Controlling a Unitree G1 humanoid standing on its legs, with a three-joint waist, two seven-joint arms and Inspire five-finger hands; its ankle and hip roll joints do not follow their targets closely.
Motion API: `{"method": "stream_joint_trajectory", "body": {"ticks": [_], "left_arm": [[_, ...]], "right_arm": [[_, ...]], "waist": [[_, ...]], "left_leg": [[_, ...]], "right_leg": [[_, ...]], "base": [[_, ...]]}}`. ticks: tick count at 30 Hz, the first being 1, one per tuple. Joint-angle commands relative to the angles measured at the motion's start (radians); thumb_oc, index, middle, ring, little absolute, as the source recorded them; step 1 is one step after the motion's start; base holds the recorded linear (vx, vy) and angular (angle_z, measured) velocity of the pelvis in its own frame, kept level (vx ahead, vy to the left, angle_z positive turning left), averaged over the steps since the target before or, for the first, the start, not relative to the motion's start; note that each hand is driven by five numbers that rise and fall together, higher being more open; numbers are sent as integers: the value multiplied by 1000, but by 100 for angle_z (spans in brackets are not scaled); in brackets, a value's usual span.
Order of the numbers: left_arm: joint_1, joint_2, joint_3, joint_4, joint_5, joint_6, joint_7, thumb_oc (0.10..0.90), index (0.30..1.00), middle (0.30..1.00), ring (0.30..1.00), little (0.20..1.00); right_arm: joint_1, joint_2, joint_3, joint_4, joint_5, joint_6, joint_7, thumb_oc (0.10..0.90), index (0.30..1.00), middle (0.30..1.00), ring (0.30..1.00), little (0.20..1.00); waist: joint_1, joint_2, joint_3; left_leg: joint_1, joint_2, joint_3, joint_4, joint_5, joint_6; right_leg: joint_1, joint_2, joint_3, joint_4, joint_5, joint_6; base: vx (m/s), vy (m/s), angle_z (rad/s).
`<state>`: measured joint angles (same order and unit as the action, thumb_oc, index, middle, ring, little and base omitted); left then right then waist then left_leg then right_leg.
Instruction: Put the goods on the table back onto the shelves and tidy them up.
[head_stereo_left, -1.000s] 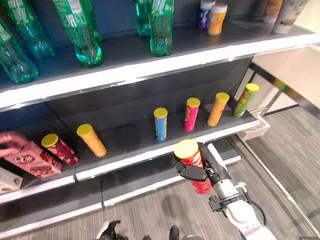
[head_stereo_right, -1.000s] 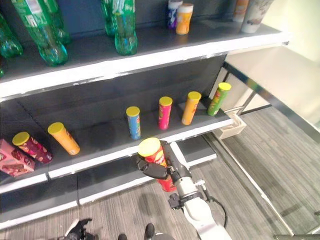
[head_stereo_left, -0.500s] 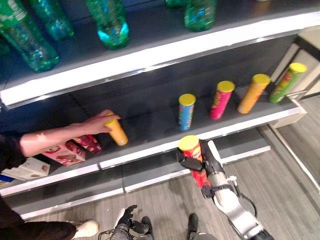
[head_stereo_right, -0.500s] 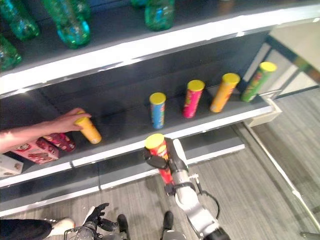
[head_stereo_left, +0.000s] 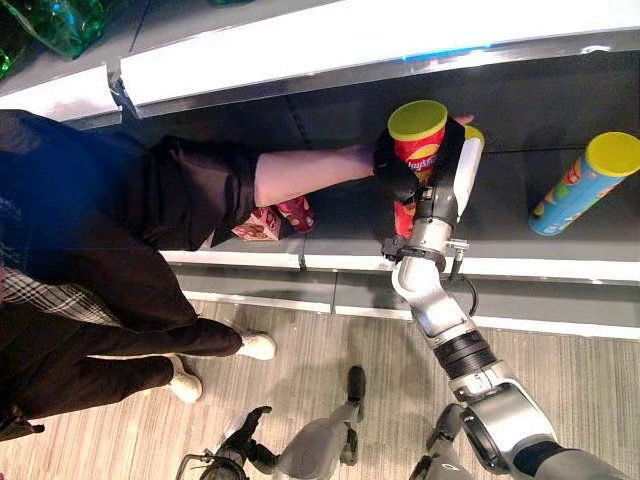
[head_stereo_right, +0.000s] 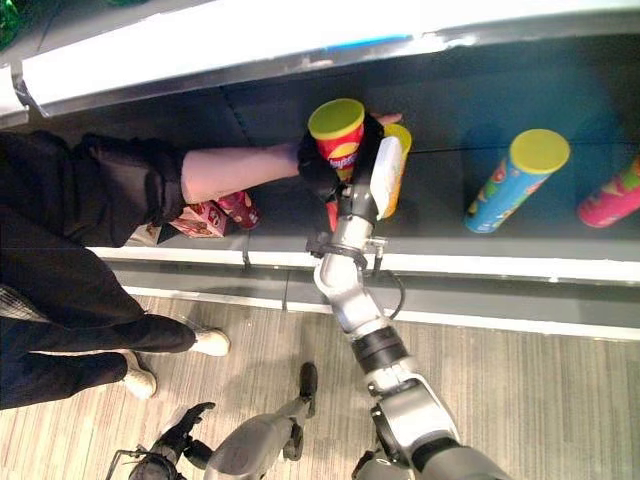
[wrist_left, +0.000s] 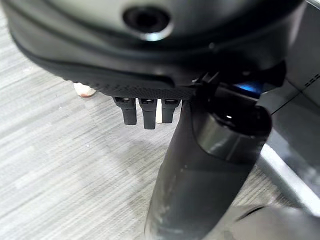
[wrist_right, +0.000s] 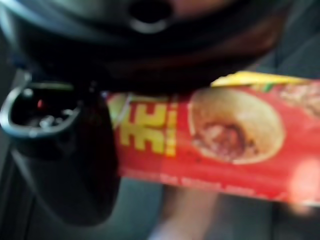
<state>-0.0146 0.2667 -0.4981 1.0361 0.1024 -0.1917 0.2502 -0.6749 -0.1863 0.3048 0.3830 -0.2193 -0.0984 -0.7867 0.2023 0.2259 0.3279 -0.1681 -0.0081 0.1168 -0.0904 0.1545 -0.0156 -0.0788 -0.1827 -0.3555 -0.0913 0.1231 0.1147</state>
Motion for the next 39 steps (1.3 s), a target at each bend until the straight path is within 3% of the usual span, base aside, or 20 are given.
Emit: {"method": "stream_joint_trajectory", "body": {"ticks": [1, 5, 9, 10, 14, 19, 26, 30, 31, 33, 34, 35, 37, 38, 39], "left_arm": [[-6, 23, -19, 47, 31, -14, 12, 800, 900, 900, 900, 900], [-7, 17, -12, 55, 38, -4, 13, 800, 900, 900, 900, 900], [2, -1, 15, 86, 50, 18, 18, 800, 900, 900, 900, 900], [4, -1, 16, 86, 50, 18, 18, 800, 900, 900, 900, 900], [28, -21, 72, 128, 55, 33, 35, 800, 900, 900, 900, 900], [49, -40, 106, 155, 53, 41, 50, 800, 900, 900, 900, 900], [78, -53, 123, 164, 52, 45, 63, 800, 900, 900, 900, 900], [89, -62, 138, 163, 14, 32, 72, 800, 900, 900, 900, 900], [86, -61, 152, 141, -45, 23, 90, 800, 900, 900, 900, 900], [79, -54, 163, 131, -74, 20, 98, 800, 900, 900, 900, 900], [72, -52, 166, 131, -87, 21, 104, 800, 900, 900, 900, 900], [66, -65, 152, 145, -92, 19, 116, 800, 900, 900, 900, 900], [77, -83, 136, 161, -77, 21, 120, 800, 900, 900, 900, 900], [78, -88, 127, 179, -52, 29, 128, 800, 900, 900, 900, 900], [70, -89, 116, 191, -13, 38, 124, 800, 900, 900, 900, 900]], "right_arm": [[-33, 37, 50, -94, -78, -100, -1, 400, 300, 300, 300, 300], [5, 42, 61, -113, -68, -109, 10, 400, 300, 300, 300, 300], [131, 43, 96, -210, -48, -133, 57, 400, 300, 300, 300, 300], [134, 43, 97, -213, -48, -132, 58, 400, 300, 300, 300, 300], [337, 23, 153, -341, -17, -161, 144, 400, 300, 300, 300, 300], [498, 1, 195, -411, 65, -185, 242, 400, 300, 300, 300, 300], [595, -17, 201, -457, 111, -195, 279, 400, 300, 300, 300, 300], [595, -29, 202, -460, 139, -216, 287, 400, 300, 300, 300, 300], [582, -38, 213, -454, 150, -225, 283, 400, 300, 300, 300, 300], [569, -42, 217, -444, 155, -227, 278, 400, 300, 300, 300, 300], [558, -41, 222, -433, 162, -221, 278, 400, 300, 300, 300, 300], [536, -45, 222, -418, 165, -215, 263, 400, 300, 300, 300, 300], [535, -54, 205, -412, 167, -211, 245, 400, 300, 300, 300, 300], [552, -67, 193, -412, 168, -201, 248, 400, 300, 300, 300, 300], [601, -82, 159, -426, 168, -192, 257, 400, 300, 300, 300, 300]], "waist": [[-25, -52, -95], [-38, -70, -104], [-80, -114, -136], [-80, -114, -136], [-133, -155, -178], [-181, -175, -232], [-206, -187, -266], [-213, -206, -239], [-205, -212, -201], [-207, -211, -188], [-209, -212, -181], [-211, -218, -183], [-205, -209, -179], [-205, -187, -187], [-219, -162, -209]], "left_leg": [[-58, 37, 13, 131, -147, -14], [-43, 46, 14, 131, -152, -16], [25, 69, 25, 97, -155, -21], [29, 68, 26, 95, -154, -21], [115, 86, 46, 48, -152, -27], [187, 99, 72, 17, -153, -33], [228, 116, 78, 15, -161, -40], [167, 123, 66, 159, -203, -37], [94, 117, 11, 284, -231, -47], [55, 119, -33, 310, -227, -60], [45, 147, -60, 306, -218, -73], [48, 228, -63, 262, -182, -81], [57, 310, -73, 189, -116, -94], [103, 331, -77, 116, -103, -111], [117, 304, -73, 107, -133, -131]], "right_leg": [[-26, -55, 77, 82, -73, 25], [-10, -46, 74, 78, -79, 22], [34, -25, 74, 64, -87, 18], [37, -25, 74, 63, -87, 18], [83, -2, 81, 56, -99, 16], [120, 17, 92, 61, -116, 11], [141, 39, 104, 92, -150, 1], [131, 39, 110, 132, -172, -15], [113, 35, 128, 168, -183, -27], [94, 29, 131, 182, -185, -27], [87, 18, 133, 193, -184, -21], [82, -10, 142, 194, -179, -2], [75, -29, 160, 206, -190, 25], [58, -48, 178, 228, -198, 46], [68, -94, 174, 227, -185, 72]], "base": [[16, -39, -2], [23, -74, 0], [66, -81, -2], [67, -76, -6], [75, -61, -10], [62, -19, -24], [13, -16, -5], [-81, -32, 0], [-151, 1, 3], [-133, 108, 12], [-70, 329, 22], [6, 390, 5], [81, 483, -13], [198, 767, -31], [172, 646, -34]]}}
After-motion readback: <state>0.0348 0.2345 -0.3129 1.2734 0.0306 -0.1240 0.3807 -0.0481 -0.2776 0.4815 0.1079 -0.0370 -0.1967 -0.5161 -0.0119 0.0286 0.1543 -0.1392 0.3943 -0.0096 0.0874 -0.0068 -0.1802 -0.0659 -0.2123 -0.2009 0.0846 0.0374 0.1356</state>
